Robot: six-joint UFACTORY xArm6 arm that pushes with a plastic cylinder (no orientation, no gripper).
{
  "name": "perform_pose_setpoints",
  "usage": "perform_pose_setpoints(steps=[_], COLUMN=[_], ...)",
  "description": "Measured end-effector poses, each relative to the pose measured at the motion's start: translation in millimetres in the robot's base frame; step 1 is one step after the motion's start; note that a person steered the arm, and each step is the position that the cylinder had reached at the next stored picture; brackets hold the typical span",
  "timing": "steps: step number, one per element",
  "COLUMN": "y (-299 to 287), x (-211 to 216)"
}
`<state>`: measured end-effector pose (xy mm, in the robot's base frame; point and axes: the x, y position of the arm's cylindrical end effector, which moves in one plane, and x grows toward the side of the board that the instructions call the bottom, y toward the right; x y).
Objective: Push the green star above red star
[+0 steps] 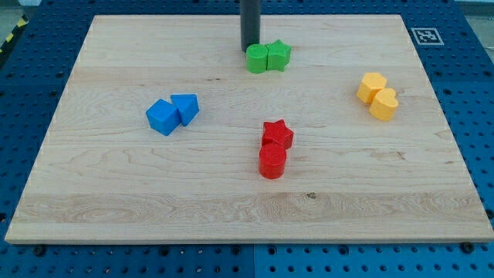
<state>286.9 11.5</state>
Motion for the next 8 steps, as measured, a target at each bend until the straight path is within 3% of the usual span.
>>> perform_pose_setpoints(steps=[2, 3, 6, 8], y=[35.8, 63.7, 21.4, 23.2], x=[-7.7, 11.7, 48.5, 91.1])
